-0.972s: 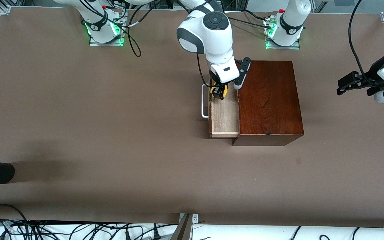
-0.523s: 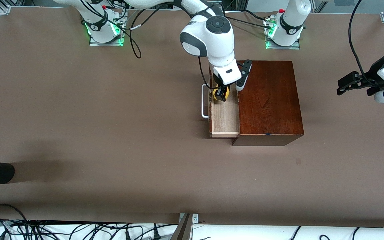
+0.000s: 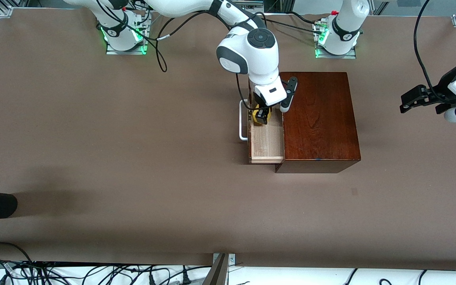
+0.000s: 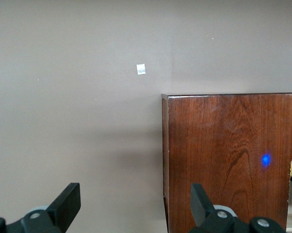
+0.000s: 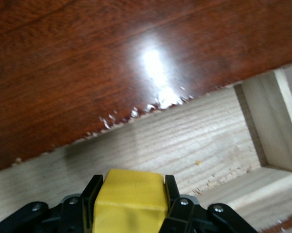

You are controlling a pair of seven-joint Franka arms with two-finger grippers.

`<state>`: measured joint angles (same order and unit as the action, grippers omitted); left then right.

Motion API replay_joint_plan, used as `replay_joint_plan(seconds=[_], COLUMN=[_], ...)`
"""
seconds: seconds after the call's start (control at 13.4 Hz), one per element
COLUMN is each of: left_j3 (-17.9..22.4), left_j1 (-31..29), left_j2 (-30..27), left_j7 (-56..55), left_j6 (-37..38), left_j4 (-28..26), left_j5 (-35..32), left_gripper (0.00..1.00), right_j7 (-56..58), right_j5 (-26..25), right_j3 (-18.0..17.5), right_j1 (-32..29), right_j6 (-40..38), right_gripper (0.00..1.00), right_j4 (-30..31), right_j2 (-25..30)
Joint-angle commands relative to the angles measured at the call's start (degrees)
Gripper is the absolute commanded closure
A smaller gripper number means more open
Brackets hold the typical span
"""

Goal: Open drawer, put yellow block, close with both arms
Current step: 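Lower the yellow cube into the open drawer with the right gripper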

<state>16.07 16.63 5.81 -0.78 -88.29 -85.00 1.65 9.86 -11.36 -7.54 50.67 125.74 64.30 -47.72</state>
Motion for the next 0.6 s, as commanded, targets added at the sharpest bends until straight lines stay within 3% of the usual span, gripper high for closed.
replay_joint_plan(seconds=[0.0,0.3,0.45,0.52], left_j3=[-0.2,-0.2,-0.2,-0.2], left_j1=[-0.5,-0.5,-0.5,-0.5], left_j2=[1.0,1.0,1.0,1.0], left_j7=[0.6,0.6,0.5,0.6], left_j6=[0.8,0.8,0.8,0.8], left_j4=[1.9,1.9,1.9,1.9], left_j5=[0.5,0.5,0.5,0.5], left_gripper=[0.0,0.0,0.0,0.0], right_j7=[-0.4,-0.4,-0.3,0.0], right_j5=[-1.0,-1.6,-1.5,-1.5], right_j3=[0.6,0.6,0.6,0.7], right_j1=[1.4,1.7,1.5,1.4], right_j6=[0.7,0.6,-0.1,-1.4], right_gripper=[0.8,0.79,0.55,0.52], right_j4=[-1.9,-1.6,-1.6,-1.7], right_j2=[-1.6,-1.8,-1.4,-1.1])
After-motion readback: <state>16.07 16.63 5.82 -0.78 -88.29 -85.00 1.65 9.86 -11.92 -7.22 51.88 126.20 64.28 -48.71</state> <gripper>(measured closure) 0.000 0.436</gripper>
